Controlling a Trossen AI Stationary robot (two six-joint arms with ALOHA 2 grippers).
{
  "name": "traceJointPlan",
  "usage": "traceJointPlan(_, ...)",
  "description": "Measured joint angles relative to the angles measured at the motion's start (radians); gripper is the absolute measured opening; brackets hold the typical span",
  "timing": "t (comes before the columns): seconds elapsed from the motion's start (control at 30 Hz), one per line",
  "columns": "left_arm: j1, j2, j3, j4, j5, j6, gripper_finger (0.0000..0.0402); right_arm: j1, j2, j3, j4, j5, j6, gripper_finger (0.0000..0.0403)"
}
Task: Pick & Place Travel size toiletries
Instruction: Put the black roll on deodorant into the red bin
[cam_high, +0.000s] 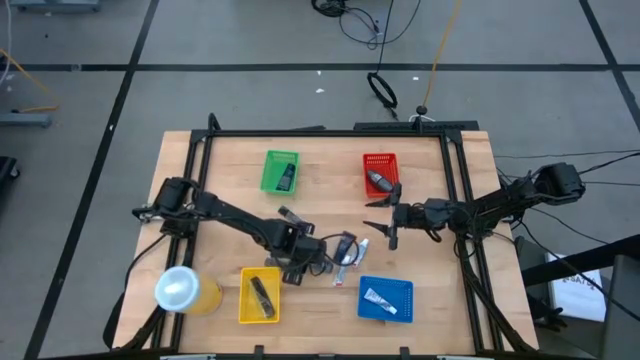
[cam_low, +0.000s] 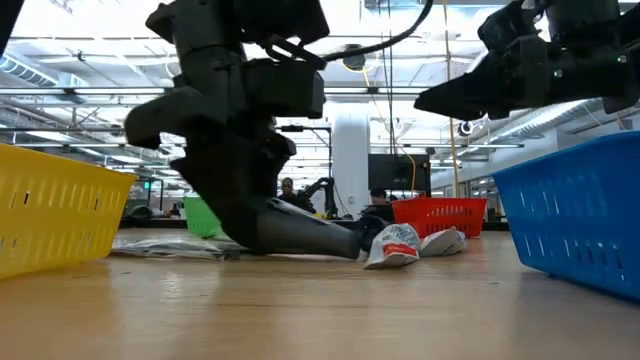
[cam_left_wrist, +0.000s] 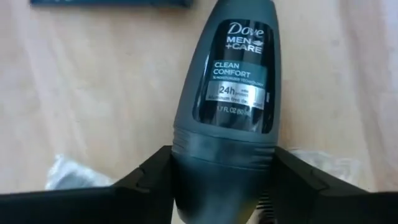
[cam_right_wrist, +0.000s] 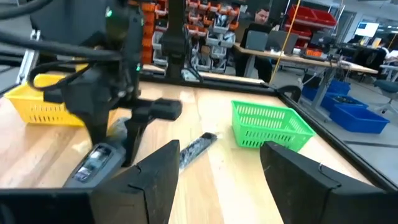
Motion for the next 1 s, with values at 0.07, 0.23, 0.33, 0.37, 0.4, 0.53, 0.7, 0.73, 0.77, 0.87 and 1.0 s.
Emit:
traceJointPlan(0.07,0.016,-0.004,0.006,-0.018,-0.036,-0.021,0.0183,0.0,0.0,0.0,-0.032,-0.001,0.0,0.0223)
traceJointPlan(0.23,0.061,-0.024,0.057,-0.017,-0.205,-0.082,0.0183,-0.008,0.003,0.001,-0.077,-0.07,0.041,0.0265)
traceJointPlan(0.33,0.084,-0.024,0.071,0.051,-0.277,-0.082,0.0183,-0.019,0.033,0.025,-0.098,-0.111,0.077,0.0299)
traceJointPlan(0.37,0.091,-0.024,0.071,0.094,-0.283,-0.066,0.0183,-0.022,0.049,0.04,-0.112,-0.112,0.084,0.031)
traceJointPlan(0.4,0.098,-0.024,0.072,0.133,-0.285,-0.048,0.0183,-0.022,0.069,0.057,-0.129,-0.112,0.084,0.0319)
traceJointPlan(0.53,0.115,-0.024,0.073,0.281,-0.287,0.035,0.0189,-0.022,0.177,0.119,-0.157,-0.102,0.044,0.0345)
traceJointPlan(0.7,0.117,-0.024,0.073,0.369,-0.297,0.112,0.0193,-0.022,0.271,0.195,-0.151,-0.101,0.028,0.0344)
traceJointPlan(0.73,0.116,-0.024,0.073,0.374,-0.303,0.119,0.0193,-0.022,0.278,0.204,-0.153,-0.101,0.027,0.0338)
traceJointPlan(0.77,0.116,-0.024,0.073,0.373,-0.303,0.124,0.0194,-0.022,0.28,0.208,-0.152,-0.1,0.028,0.0331)
traceJointPlan(0.87,0.117,-0.024,0.073,0.371,-0.318,0.124,0.0195,-0.022,0.276,0.217,-0.155,-0.099,0.036,0.03)
traceJointPlan(1.0,0.116,-0.024,0.073,0.372,-0.339,0.123,0.0196,-0.023,0.257,0.217,-0.183,-0.087,0.066,0.0242)
